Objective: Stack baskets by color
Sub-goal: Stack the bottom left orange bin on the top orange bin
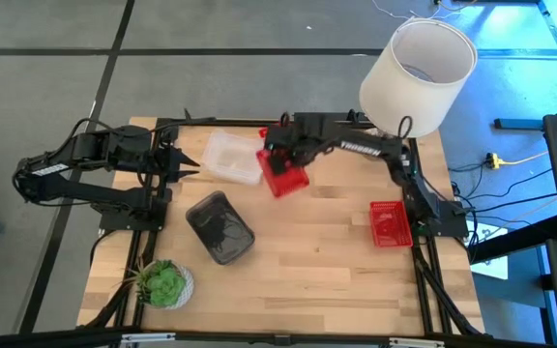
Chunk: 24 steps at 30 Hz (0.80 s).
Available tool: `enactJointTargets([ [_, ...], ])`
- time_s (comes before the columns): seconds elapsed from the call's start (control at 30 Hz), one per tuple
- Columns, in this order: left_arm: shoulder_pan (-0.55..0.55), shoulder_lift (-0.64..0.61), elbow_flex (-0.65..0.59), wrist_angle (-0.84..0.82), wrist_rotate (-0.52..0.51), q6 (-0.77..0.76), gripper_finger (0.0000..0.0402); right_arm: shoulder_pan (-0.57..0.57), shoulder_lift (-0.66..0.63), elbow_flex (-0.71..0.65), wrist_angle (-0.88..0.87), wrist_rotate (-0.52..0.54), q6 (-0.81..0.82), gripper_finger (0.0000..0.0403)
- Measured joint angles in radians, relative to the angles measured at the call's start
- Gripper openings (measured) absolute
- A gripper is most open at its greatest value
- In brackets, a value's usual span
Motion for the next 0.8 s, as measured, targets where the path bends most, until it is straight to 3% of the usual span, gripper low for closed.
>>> enactJointTargets([
  [0.2,0.0,0.001,0.0,0.002,0.0,0.0,0.0066,-0.183,0.005,-0.001,0.03,0.048,-0.113,0.0001],
  [0.5,0.0,0.002,0.0,0.005,-0.015,-0.003,0.0066,-0.404,0.066,0.0,0.265,-0.152,-0.298,0.0001],
  [0.8,0.0,0.002,0.0,0.023,-0.102,-0.012,0.0066,-0.463,0.161,-0.002,0.28,-0.267,-0.386,0.0],
])
